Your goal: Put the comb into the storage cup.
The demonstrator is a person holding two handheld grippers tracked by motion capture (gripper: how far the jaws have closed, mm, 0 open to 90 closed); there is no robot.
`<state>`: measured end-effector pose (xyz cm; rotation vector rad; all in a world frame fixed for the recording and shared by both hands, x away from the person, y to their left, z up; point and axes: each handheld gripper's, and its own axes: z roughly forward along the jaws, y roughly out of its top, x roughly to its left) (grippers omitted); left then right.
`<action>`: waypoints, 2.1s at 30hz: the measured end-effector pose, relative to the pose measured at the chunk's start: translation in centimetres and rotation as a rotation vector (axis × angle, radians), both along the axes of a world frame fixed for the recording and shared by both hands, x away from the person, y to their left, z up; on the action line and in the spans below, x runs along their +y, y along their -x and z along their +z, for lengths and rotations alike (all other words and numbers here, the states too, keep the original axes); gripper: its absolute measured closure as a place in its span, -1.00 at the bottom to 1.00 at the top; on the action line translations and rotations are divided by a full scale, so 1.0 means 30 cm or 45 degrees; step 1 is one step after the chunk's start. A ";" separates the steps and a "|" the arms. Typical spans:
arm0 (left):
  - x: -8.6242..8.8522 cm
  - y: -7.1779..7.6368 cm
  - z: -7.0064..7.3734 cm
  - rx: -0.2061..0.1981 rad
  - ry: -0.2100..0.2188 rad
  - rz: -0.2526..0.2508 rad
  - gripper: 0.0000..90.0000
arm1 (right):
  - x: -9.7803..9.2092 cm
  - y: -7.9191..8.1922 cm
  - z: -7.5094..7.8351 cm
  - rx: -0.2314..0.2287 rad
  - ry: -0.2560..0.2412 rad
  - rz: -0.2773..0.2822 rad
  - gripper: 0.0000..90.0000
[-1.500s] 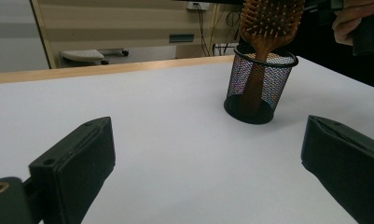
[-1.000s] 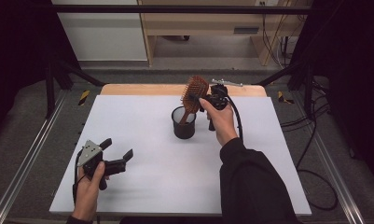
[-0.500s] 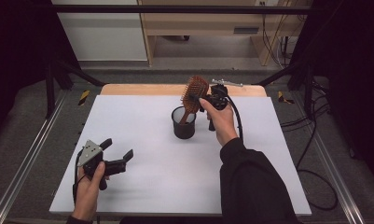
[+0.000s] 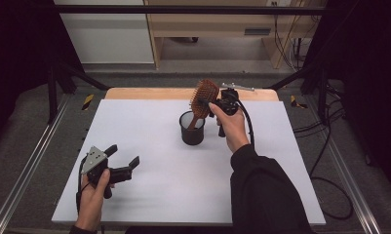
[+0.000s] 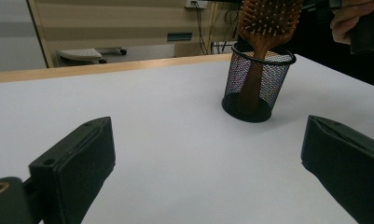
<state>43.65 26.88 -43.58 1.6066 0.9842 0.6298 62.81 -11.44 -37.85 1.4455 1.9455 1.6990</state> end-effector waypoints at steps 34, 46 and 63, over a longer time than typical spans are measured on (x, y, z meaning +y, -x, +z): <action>-0.002 -0.001 -0.001 0.003 -0.004 -0.006 -0.93 | -0.012 0.002 -0.005 0.009 0.005 0.017 -0.06; -0.002 -0.001 -0.001 0.003 -0.004 -0.006 -0.93 | -0.012 0.002 -0.005 0.011 0.014 0.015 -0.11; -0.002 -0.001 -0.001 0.003 -0.005 -0.007 -0.93 | -0.004 0.005 -0.004 0.012 0.028 0.026 -0.32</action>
